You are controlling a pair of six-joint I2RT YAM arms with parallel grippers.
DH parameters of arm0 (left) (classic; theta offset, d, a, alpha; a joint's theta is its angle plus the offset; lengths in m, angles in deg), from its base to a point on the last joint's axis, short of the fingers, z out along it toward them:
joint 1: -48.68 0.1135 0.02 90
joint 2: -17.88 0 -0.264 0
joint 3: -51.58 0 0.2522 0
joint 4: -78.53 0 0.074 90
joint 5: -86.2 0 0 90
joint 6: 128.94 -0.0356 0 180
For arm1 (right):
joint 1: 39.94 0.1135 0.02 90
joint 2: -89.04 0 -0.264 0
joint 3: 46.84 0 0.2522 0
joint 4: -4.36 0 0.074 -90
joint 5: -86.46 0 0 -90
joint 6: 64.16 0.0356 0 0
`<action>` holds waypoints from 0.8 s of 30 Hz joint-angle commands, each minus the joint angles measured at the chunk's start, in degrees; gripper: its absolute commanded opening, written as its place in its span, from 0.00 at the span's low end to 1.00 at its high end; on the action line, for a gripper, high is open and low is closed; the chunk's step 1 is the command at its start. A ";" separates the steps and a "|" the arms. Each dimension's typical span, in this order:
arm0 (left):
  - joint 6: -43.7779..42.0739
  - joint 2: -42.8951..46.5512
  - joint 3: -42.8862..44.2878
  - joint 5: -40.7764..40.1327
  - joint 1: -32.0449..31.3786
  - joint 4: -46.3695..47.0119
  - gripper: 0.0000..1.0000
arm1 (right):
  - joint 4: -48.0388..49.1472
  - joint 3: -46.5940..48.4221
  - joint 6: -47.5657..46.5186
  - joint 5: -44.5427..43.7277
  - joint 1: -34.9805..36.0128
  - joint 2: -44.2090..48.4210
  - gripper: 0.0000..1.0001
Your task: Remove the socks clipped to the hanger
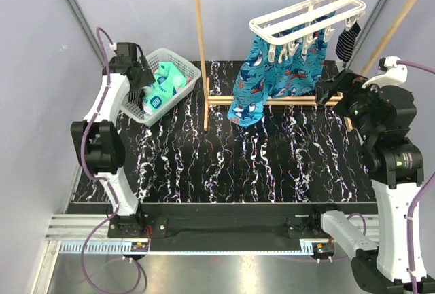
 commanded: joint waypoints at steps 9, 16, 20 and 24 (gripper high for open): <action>-2.42 27.65 -15.77 18.76 -11.69 9.86 0.86 | -0.94 4.87 -3.47 -11.11 -1.95 -12.69 1.00; 1.44 37.07 -26.41 26.34 -19.43 16.46 0.87 | 3.53 7.70 -6.09 -2.15 -17.24 -18.49 1.00; 2.76 37.69 -29.75 32.49 -19.78 19.01 0.87 | 13.60 4.19 -12.68 8.45 -21.38 -21.57 1.00; 3.64 37.52 -30.90 36.72 -20.05 20.24 0.87 | 21.20 1.71 -17.78 12.73 -22.09 -25.43 1.00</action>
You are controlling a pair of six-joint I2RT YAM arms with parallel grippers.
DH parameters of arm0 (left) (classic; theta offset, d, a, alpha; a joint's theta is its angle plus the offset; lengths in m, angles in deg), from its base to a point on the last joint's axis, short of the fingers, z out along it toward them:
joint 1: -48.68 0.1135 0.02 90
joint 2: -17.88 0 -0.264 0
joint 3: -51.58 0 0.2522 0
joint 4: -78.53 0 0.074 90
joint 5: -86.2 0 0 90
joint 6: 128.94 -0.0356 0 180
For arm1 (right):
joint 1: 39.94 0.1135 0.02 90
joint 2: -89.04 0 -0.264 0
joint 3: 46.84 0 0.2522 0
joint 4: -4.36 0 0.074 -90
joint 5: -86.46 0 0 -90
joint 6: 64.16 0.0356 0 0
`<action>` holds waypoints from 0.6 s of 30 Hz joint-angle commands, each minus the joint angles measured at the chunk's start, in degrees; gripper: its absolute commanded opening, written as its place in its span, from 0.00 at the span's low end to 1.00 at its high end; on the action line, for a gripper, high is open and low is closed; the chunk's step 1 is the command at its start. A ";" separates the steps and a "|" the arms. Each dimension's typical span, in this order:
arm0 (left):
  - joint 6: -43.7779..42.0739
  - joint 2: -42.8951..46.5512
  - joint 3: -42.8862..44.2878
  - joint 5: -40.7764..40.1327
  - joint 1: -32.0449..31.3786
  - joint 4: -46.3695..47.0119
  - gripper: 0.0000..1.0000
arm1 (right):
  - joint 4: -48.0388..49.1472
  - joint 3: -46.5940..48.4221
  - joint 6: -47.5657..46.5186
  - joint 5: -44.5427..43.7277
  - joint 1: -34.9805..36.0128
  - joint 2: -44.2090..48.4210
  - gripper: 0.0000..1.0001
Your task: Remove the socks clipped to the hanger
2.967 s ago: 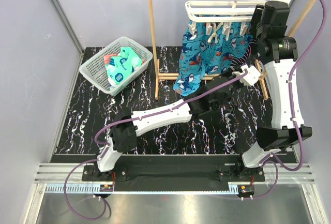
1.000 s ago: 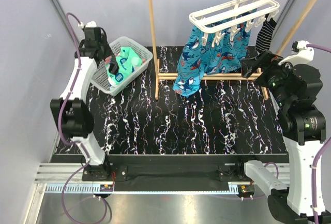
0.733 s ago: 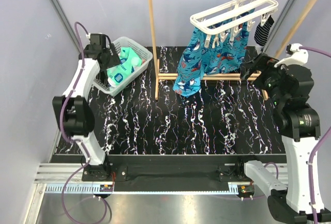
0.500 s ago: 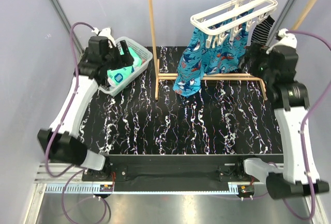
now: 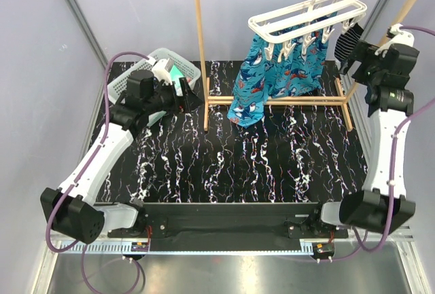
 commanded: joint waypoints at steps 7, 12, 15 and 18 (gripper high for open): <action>-0.57 0.73 0.73 9.13 -1.15 5.49 0.88 | 15.38 3.04 -12.04 8.54 -2.05 -9.28 1.00; -1.09 2.22 0.03 9.66 -1.50 7.16 0.88 | 16.00 6.29 -14.33 11.78 -2.40 -14.45 0.98; -1.71 2.14 -0.23 9.66 -1.50 7.16 0.88 | 17.66 7.70 -15.13 12.84 -3.10 -16.92 0.98; -1.80 1.70 -0.32 10.45 -1.85 7.51 0.88 | 19.86 9.28 -15.74 15.56 -3.63 -19.20 0.98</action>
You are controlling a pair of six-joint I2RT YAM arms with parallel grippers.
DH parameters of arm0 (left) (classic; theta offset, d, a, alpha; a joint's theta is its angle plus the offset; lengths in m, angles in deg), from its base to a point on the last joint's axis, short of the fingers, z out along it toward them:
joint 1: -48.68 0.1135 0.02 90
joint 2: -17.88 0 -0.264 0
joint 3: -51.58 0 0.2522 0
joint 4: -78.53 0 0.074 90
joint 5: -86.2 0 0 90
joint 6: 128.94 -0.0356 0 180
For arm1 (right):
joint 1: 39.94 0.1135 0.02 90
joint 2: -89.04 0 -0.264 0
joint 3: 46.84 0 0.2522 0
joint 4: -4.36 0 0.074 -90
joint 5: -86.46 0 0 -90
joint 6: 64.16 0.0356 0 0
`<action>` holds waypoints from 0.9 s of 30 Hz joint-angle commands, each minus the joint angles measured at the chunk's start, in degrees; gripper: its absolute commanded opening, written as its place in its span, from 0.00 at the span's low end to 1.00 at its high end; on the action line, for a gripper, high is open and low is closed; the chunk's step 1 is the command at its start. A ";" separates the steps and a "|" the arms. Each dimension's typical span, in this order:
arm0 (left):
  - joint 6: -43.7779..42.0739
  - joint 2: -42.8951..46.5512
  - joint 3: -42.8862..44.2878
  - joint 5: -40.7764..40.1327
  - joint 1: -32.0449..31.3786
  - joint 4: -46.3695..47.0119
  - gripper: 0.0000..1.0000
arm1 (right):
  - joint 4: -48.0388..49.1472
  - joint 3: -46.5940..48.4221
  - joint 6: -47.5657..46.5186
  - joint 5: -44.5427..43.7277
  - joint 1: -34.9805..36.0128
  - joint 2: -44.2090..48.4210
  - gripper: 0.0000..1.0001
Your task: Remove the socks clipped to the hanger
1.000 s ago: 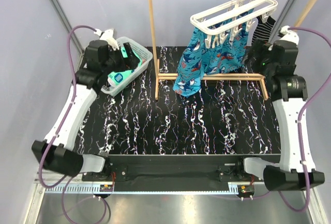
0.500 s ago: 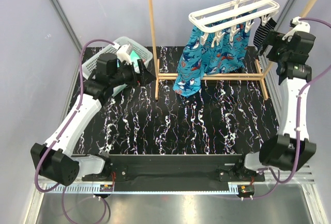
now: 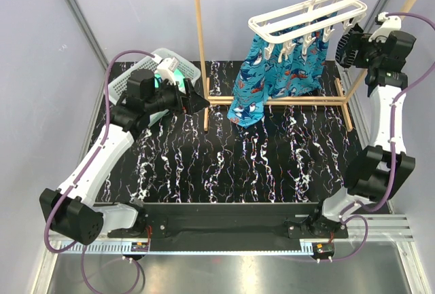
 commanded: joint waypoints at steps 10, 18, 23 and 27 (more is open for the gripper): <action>-2.15 2.18 -0.32 1.86 -0.98 3.66 0.88 | 9.00 6.68 -3.95 12.53 -2.40 -7.68 0.94; -2.15 1.48 -0.15 2.03 -0.98 3.75 0.88 | 13.22 4.49 0.44 17.02 -2.40 -7.25 0.44; -0.75 1.57 0.38 -0.06 -2.55 4.10 0.88 | 12.26 1.85 12.54 11.40 -2.40 -2.07 0.12; 2.24 0.69 1.96 -6.05 -6.42 3.92 0.84 | 12.17 -3.94 19.77 10.16 -2.31 5.13 0.00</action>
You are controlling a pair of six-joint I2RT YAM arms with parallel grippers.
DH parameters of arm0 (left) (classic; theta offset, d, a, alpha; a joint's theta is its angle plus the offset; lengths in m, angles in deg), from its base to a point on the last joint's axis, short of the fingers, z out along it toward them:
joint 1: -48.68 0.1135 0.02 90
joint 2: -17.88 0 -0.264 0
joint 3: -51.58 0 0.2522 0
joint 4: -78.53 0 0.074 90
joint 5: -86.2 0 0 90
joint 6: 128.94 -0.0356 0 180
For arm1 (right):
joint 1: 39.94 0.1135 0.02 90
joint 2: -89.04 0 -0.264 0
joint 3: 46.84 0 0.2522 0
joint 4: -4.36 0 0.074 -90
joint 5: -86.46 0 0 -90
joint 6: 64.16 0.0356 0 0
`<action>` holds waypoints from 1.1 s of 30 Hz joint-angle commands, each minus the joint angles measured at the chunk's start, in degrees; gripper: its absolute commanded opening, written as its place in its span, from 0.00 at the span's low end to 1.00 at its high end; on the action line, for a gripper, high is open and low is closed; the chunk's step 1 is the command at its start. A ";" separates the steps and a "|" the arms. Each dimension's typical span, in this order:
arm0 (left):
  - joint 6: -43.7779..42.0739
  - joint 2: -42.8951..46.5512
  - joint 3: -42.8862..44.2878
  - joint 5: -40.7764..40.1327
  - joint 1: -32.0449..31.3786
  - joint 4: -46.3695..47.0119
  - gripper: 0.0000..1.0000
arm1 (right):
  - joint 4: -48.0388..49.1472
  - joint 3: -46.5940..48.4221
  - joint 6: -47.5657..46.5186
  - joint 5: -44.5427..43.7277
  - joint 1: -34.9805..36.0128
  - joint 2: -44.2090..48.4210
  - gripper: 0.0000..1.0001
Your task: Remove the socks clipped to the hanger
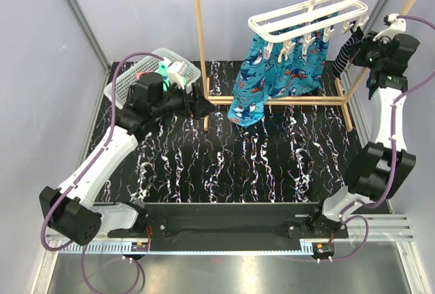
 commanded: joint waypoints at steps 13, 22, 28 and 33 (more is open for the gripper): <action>0.83 -9.97 11.49 -19.30 -22.05 24.73 0.84 | -17.77 -1.15 19.18 3.87 3.83 17.02 0.00; -9.20 -27.27 25.91 -21.52 -28.13 33.26 0.86 | -17.78 -3.69 25.23 11.33 4.71 21.68 0.00; -9.73 -35.38 36.12 -19.14 -28.84 32.12 0.89 | -14.88 -6.68 29.72 12.75 4.71 24.05 0.00; -12.10 -42.49 44.45 -22.56 -30.50 29.05 0.90 | -13.83 -8.18 31.92 14.51 4.80 24.75 0.00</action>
